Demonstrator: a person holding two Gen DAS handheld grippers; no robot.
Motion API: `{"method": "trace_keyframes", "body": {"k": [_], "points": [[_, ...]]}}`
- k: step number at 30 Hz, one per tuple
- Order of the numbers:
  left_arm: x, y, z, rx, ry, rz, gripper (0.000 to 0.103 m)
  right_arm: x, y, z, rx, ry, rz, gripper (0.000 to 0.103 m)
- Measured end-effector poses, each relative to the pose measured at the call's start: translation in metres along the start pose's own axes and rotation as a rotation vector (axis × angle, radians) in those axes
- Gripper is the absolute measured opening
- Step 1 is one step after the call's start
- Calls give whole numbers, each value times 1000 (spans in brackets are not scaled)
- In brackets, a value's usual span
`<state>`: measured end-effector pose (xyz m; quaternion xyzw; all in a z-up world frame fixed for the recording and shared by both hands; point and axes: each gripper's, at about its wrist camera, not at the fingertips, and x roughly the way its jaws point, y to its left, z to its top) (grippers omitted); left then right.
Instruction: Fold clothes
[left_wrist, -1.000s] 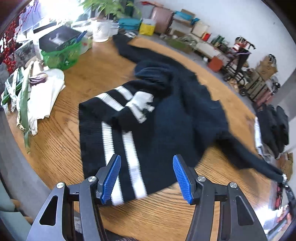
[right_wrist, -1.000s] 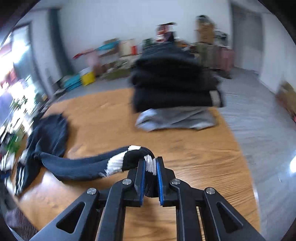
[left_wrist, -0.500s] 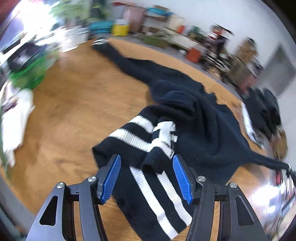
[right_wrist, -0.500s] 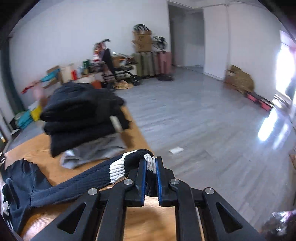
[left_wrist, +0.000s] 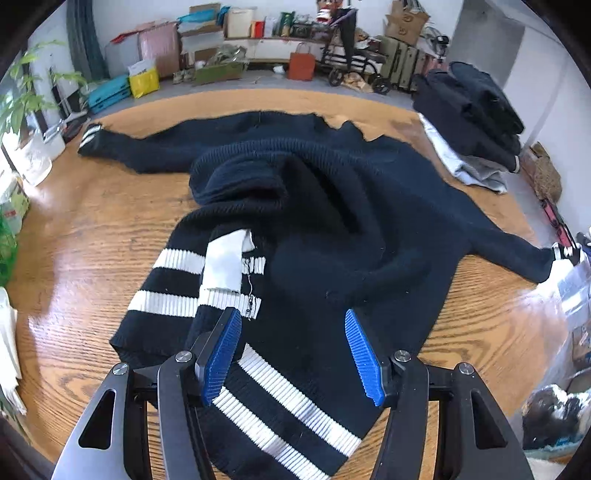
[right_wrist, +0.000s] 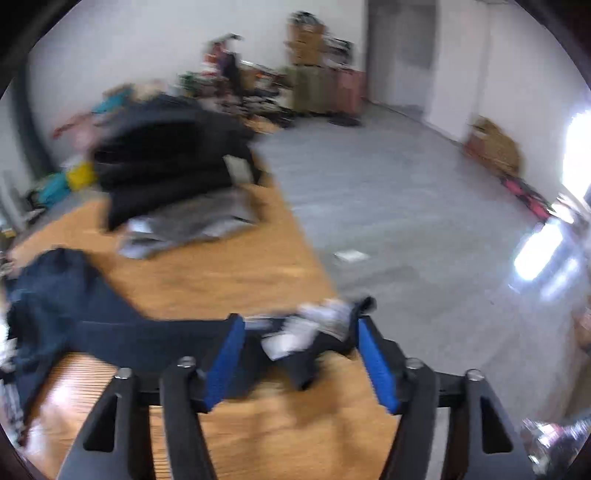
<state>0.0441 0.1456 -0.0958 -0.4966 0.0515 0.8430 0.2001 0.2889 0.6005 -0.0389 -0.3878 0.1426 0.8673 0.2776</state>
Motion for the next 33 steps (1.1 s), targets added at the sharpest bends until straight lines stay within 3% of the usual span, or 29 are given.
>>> {"method": "trace_keyframes", "body": {"k": [4,7,9,10,11,16,20,22,25,28,30,31,32,33], "points": [[12,6,-1,-44,27,8,60,-2,68,5,-110,1,243,76],[15,12,-2,-90,14,36,60,14,127,-3,-173,51,377,76],[17,18,-4,-129,10,50,36,32,169,-11,-215,99,432,76],[18,21,-4,-149,8,57,11,40,189,-16,-235,124,459,76],[18,24,-5,-169,6,64,7,45,205,-21,-251,143,478,76],[-9,63,-8,-272,-76,119,3,70,282,-44,-329,236,564,76],[-49,119,-12,-404,-141,236,3,75,315,-57,-406,249,614,76],[-61,130,-18,-400,-145,293,2,72,326,-62,-439,251,640,76],[-60,110,-19,-325,-144,216,3,66,334,-72,-468,279,679,76],[-52,82,-17,-238,-138,118,9,63,342,-82,-495,312,691,76],[-39,60,-11,-131,-103,135,32,60,345,-89,-506,336,697,76],[-32,48,-9,-79,-85,141,51,58,346,-93,-507,350,712,76],[-25,37,-7,-32,-70,138,62,55,347,-96,-507,364,728,76],[-19,27,-5,11,-56,134,63,54,348,-100,-507,375,738,76]]}}
